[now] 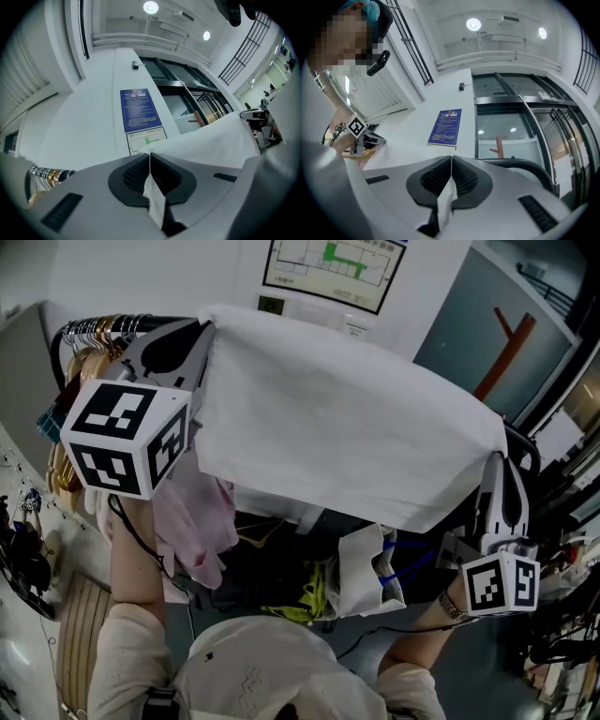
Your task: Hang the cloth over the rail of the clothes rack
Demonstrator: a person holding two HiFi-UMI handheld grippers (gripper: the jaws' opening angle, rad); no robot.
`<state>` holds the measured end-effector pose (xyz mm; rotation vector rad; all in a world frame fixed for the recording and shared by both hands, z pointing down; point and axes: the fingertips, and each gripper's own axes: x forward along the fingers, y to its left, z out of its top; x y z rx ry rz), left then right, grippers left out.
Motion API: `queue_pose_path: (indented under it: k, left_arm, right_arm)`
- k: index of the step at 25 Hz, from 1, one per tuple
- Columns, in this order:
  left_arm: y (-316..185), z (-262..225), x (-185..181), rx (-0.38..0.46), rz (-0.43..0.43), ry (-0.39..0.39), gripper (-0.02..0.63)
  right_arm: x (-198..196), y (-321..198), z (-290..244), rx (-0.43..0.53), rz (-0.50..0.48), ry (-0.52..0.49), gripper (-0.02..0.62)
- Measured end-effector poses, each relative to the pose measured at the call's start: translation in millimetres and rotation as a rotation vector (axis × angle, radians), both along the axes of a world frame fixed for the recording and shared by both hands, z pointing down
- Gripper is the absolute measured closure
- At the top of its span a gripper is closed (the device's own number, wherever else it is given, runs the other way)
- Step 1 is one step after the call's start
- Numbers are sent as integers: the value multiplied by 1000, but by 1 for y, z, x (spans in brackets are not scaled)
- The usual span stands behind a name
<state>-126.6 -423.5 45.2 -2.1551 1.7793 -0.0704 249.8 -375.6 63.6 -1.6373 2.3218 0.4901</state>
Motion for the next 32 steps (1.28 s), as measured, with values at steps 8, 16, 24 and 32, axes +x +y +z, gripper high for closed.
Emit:
queue_pose_path:
  k: [8,16,24,32]
  left_arm:
    - [-6,-2,10,-10,-50,-112,584]
    - [8,2,-6,172,-405,-293,426]
    - [33,26,-13,308,-369,-40,426]
    - [59,135,33,240,-19,147,582]
  right_arm:
    - [4,-15,30,-63,0,-1,574]
    - [-3,-34,53,-130,43,44,501]
    - [17,-10,57,-30,56,-228,488]
    - [-5,4,140,-95,76,-140,572]
